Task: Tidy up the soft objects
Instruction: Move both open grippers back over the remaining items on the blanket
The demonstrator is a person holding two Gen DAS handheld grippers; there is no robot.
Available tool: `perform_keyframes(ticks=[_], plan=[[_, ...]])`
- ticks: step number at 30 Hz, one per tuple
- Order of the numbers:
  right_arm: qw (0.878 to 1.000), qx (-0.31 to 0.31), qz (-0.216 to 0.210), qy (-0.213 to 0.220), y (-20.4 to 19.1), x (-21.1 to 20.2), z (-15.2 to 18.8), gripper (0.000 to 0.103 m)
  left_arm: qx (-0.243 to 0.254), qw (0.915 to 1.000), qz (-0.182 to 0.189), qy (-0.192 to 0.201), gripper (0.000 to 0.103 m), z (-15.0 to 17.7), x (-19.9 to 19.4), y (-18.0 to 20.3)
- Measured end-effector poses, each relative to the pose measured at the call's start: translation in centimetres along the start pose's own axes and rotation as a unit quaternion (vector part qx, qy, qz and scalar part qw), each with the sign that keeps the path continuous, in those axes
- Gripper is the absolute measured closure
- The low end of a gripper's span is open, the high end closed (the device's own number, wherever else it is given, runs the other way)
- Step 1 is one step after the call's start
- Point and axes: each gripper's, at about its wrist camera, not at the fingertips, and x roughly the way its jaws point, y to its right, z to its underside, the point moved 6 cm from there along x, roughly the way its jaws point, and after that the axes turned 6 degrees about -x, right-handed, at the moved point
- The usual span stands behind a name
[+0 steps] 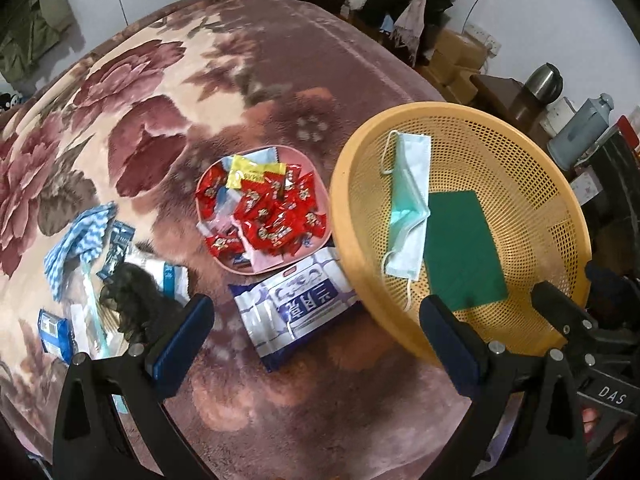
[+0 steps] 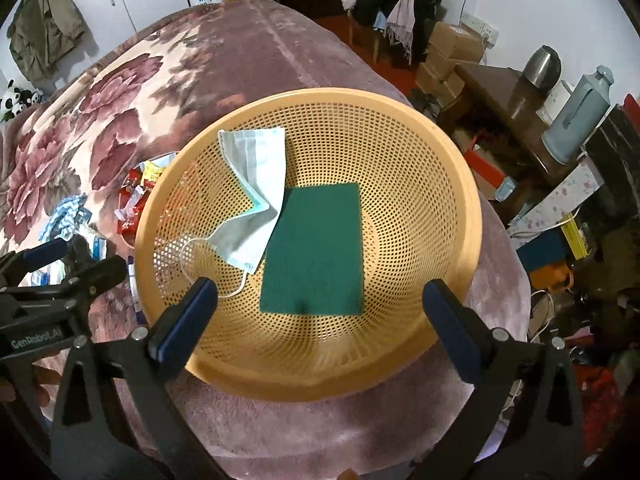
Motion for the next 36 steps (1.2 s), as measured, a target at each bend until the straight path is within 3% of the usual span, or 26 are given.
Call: perform_keyframes(ticks=[24,36], plan=[[1.000,-0.023,0.006,0.000,-3.3,-1.1,0.6,0.000,-0.017,0.9998,-0.005,-0.003,0.000,1.9,-1.4,-3.8],[0.999,-0.044,-0.002,0.008,-6.9,-1.8,0.7,0.000,-0.052,0.9986,-0.011,0.007,0.000,3.0,-3.0,-8.4]])
